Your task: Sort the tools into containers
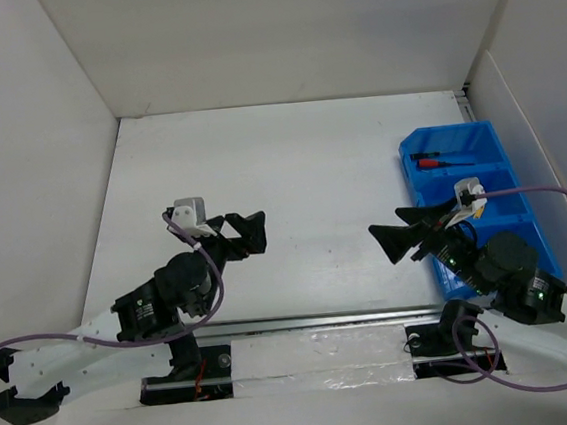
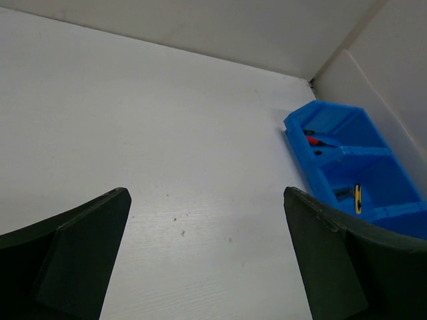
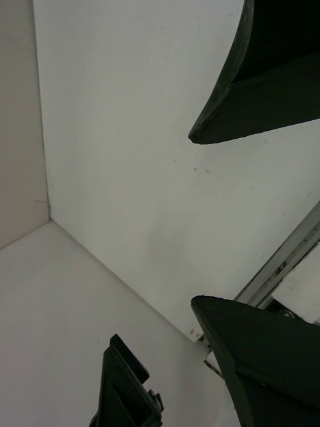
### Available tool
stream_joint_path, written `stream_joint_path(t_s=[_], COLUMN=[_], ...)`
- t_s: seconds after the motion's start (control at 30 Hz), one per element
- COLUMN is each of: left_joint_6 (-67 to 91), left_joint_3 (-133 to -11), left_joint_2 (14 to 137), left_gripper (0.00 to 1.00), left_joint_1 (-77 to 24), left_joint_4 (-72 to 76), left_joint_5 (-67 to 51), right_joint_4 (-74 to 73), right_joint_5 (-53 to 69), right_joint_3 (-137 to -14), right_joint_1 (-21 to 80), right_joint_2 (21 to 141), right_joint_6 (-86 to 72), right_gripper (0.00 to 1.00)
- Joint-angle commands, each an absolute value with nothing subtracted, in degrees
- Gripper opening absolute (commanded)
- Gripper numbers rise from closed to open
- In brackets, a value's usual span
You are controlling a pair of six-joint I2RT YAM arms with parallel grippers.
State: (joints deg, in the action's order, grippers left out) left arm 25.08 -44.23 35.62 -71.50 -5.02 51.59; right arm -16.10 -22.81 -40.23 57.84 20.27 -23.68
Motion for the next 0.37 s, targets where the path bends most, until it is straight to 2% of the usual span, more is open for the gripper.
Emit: stream_joint_path(t_s=[0.0, 0.33], left_joint_6=[23.4, 22.7], left_joint_3=[-45.9, -45.6], left_joint_2=[38.4, 39.6], left_gripper=[0.99, 0.99], left_joint_1=[-71.4, -71.4], left_joint_4=[-4.3, -3.2], left_joint_5=[50.2, 49.1], right_joint_4=[-14.3, -14.5], right_joint_5=[-23.9, -24.5], right_joint_3=[-39.5, -39.5], right_joint_1=[58.4, 58.4], right_joint_2=[19.0, 19.2], right_joint_6=[-22.5, -23.2], right_gripper=[1.00, 1.00])
